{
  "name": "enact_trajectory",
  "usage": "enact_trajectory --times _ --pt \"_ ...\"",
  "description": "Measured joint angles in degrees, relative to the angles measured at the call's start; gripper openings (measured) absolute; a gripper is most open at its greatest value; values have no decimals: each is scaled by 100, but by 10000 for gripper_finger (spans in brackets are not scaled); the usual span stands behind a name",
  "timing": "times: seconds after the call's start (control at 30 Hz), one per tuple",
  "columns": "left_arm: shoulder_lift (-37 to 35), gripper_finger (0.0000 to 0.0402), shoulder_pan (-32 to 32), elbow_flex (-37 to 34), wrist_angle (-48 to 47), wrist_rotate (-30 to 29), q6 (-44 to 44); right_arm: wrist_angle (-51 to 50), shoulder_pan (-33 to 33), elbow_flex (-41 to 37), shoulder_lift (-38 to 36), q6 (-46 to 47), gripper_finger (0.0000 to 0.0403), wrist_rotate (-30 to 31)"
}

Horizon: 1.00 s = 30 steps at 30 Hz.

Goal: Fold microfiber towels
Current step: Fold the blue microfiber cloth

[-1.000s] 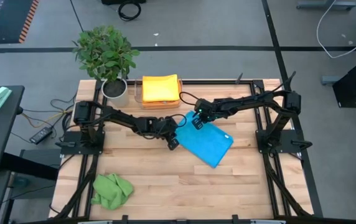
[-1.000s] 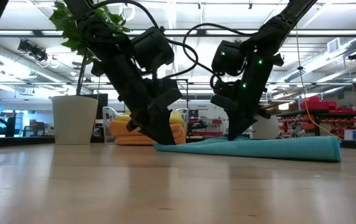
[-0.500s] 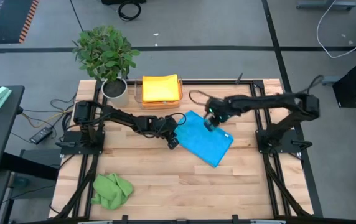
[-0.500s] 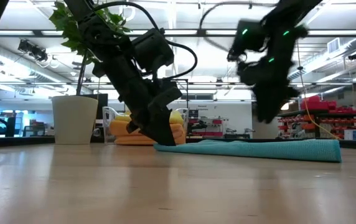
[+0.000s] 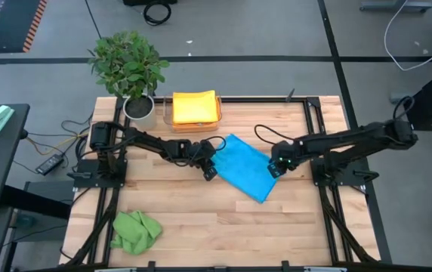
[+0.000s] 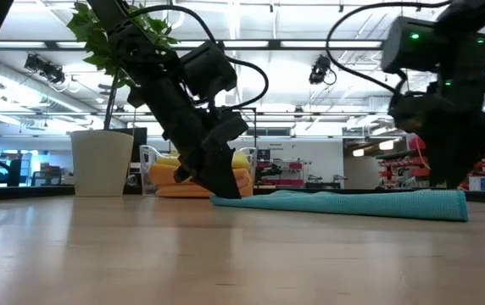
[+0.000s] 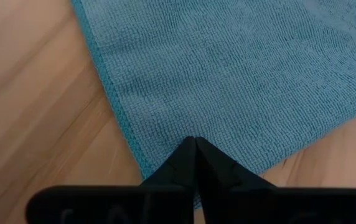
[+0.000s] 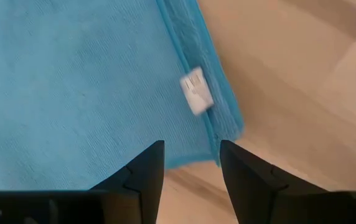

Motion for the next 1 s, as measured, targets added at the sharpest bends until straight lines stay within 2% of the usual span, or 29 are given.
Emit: enact_trajectory --times 0.17,0.43,0.57,0.8,1.0 --pt "0 20 44 0 4 61 6 24 251 -241 -139 331 163 138" --pt "2 12 153 0 13 305 -6 266 268 -356 -100 395 155 118" --pt "2 24 153 0 15 312 -7 399 268 -356 -100 403 118 140" --pt "2 19 153 0 14 308 -6 387 265 -356 -100 321 19 140" --pt "2 10 153 0 13 299 -10 340 263 -356 -99 214 4 163"
